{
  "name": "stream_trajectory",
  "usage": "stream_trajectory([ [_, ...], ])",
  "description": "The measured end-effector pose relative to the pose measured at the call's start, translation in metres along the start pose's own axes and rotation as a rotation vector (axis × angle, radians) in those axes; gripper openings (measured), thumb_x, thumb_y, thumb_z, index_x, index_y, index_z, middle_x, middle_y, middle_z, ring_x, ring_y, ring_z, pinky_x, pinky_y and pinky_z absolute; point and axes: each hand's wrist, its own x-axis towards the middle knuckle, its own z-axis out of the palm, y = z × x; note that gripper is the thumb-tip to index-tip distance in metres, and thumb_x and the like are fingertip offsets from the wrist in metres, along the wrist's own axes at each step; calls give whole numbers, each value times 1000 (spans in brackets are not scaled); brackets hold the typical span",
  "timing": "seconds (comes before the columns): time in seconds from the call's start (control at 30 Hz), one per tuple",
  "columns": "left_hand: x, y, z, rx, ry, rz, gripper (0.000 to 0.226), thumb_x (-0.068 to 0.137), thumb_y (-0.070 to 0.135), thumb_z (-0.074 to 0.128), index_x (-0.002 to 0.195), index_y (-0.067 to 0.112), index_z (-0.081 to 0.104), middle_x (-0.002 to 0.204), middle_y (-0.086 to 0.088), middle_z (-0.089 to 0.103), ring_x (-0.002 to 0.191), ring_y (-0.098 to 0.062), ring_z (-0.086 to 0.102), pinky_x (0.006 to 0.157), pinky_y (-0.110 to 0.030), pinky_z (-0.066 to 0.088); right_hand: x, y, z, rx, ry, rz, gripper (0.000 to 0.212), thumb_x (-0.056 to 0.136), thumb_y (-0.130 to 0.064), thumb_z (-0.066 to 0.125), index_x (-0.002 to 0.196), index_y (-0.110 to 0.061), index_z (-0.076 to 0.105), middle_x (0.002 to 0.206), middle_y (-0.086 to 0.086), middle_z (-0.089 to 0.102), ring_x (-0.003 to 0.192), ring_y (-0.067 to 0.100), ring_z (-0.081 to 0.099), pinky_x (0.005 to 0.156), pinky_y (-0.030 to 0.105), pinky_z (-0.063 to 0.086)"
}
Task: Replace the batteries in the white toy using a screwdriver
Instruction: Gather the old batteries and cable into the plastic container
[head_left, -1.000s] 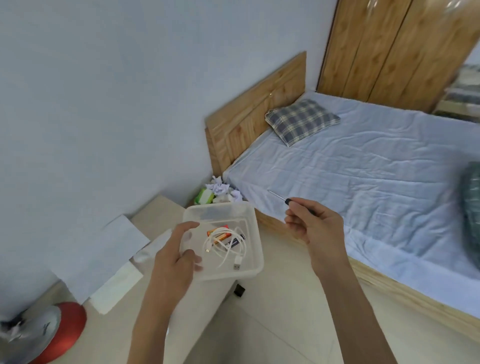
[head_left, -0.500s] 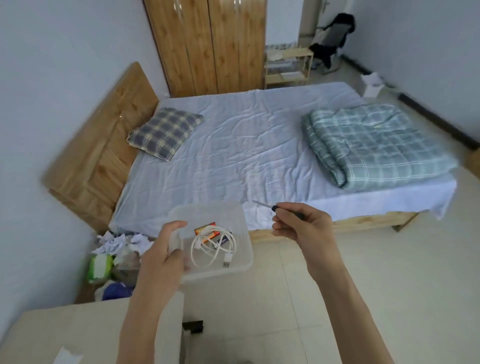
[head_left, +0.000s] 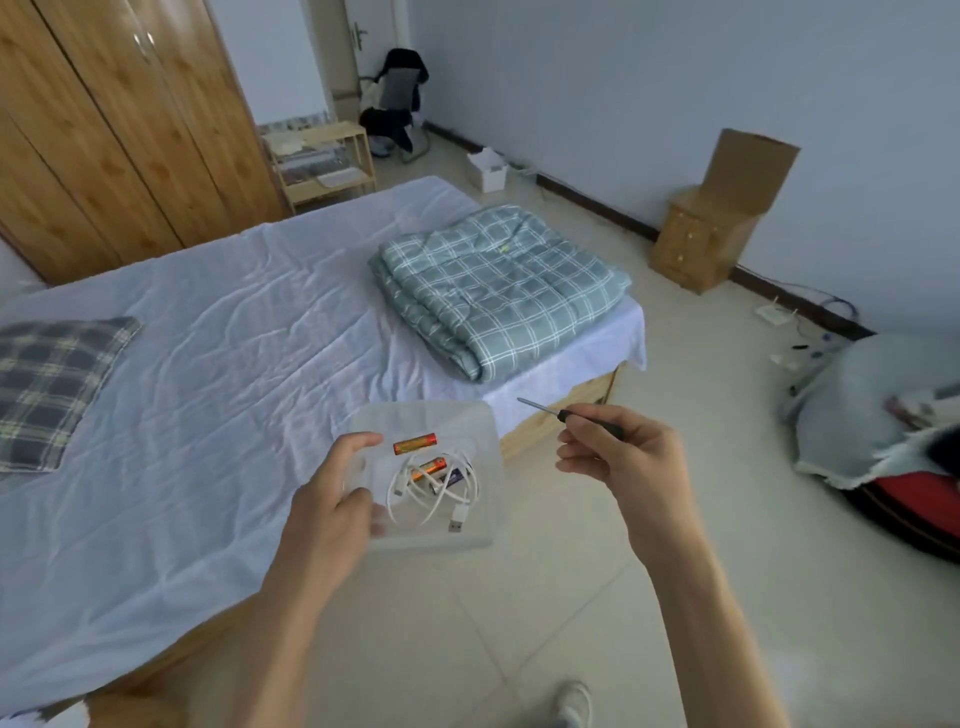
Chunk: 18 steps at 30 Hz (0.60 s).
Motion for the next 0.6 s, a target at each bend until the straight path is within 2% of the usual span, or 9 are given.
stream_trajectory([
  [0.1,30,42,44,-1,-31,28,65,98,-3,46,124,55,60,102,10,70,73,-21,81,92,-54,61,35,-23,-42,17,41,-31,11,97,3,74,107,4,80,80,16,76,69,24,73,73,34,68],
  [0.37,78,156,164,10,-131,169,65,97,-4,47,124,54,62,101,13,67,69,-20,81,93,-49,60,103,-72,-162,66,229,-110,12,97,2,74,107,4,81,81,18,75,69,23,73,71,32,67],
  [0.6,119,230,254,63,-247,270,68,94,-5,46,124,55,61,101,15,68,74,-22,81,88,-58,63,143,-95,-248,105,393,-130,10,98,1,74,105,3,81,84,21,75,72,26,73,72,32,67],
])
